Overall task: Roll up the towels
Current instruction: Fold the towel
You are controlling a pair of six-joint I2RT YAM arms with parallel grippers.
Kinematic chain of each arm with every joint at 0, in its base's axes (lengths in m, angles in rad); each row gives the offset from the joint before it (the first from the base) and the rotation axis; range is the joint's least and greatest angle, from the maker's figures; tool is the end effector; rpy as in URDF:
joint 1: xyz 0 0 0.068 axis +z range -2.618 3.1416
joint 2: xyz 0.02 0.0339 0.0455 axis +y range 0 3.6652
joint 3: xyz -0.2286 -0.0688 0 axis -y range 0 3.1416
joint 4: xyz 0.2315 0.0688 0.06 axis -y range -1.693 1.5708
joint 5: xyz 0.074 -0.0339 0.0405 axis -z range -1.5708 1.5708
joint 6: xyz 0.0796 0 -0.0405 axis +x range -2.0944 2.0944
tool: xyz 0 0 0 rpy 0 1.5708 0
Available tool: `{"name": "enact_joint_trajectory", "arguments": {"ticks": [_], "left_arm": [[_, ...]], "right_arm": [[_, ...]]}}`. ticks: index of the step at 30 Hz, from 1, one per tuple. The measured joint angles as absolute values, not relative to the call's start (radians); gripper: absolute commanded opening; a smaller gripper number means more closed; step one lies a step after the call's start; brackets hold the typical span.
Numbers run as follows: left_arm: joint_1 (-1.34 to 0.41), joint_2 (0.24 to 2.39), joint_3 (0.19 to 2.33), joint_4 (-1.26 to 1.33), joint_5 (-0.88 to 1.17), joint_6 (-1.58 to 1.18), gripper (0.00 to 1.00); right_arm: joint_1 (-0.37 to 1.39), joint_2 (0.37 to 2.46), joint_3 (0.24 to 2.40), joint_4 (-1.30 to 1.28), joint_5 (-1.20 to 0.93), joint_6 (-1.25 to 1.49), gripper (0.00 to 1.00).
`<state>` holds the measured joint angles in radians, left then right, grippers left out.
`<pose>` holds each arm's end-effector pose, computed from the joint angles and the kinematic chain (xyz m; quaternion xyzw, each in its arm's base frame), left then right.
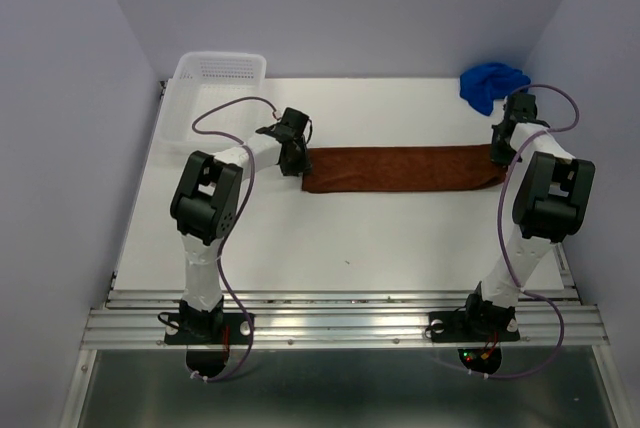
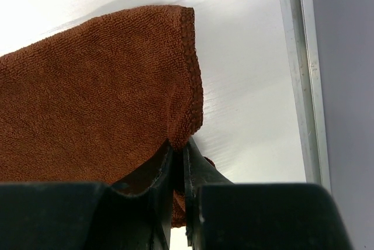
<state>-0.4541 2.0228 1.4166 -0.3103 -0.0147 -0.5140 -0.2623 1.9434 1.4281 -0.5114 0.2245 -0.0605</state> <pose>0.3939 -0.1910 0.1147 -0.0307 0.9464 -0.1434 0.2877 0.3940 -0.1241 0.1348 0.1264 0.9493 -0.1494 0.2462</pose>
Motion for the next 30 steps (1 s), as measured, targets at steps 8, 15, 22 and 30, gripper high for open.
{"name": "enact_joint_trajectory", "arguments": {"ticks": [8, 15, 22, 30], "left_arm": [[-0.475, 2.038, 1.43, -0.307, -0.052, -0.498, 0.26], [-0.487, 2.052, 1.449, -0.308, -0.069, -0.497, 0.15], [-0.49, 2.065, 1.469, -0.316, -0.092, -0.5, 0.05], [-0.492, 2.065, 1.468, -0.315, -0.099, -0.508, 0.03]], "right_arm": [[-0.262, 1.93, 1.443, -0.519, 0.176, -0.064, 0.02], [-0.252, 1.871, 1.445, -0.525, 0.165, -0.064, 0.01], [-0.154, 1.785, 1.445, -0.525, 0.196, -0.063, 0.01], [0.039, 1.752, 1.493, -0.563, 0.243, -0.051, 0.01]]}}
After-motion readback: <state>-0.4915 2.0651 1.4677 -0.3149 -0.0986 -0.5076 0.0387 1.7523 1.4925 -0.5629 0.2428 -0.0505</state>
